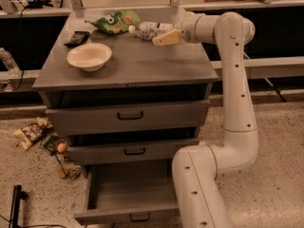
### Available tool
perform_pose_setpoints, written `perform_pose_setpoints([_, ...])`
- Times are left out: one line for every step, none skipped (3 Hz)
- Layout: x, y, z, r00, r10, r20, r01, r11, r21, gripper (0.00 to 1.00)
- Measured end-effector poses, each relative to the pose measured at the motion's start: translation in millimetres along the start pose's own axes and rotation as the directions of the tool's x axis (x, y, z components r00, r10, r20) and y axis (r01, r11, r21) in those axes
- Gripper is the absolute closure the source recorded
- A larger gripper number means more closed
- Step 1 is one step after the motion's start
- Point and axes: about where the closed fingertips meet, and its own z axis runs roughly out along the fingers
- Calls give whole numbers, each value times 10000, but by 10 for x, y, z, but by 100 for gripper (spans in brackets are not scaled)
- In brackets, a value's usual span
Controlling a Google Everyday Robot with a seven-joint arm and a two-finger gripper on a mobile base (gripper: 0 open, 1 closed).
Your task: Place blue plastic bottle into bottom drawer
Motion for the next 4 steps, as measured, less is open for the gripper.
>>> perform_pose_setpoints([-107, -15, -16, 9996, 62, 283, -66, 9999, 129, 0])
perform_pose_setpoints([-274, -159, 40, 9972, 191, 723, -228, 9984, 521, 0])
perform_pose_setpoints([-397, -372, 158, 9944, 428, 962, -552, 9899, 1307, 0])
perform_pose_setpoints([-407, -529, 258, 9928, 637, 1010, -800, 9828, 1662, 0])
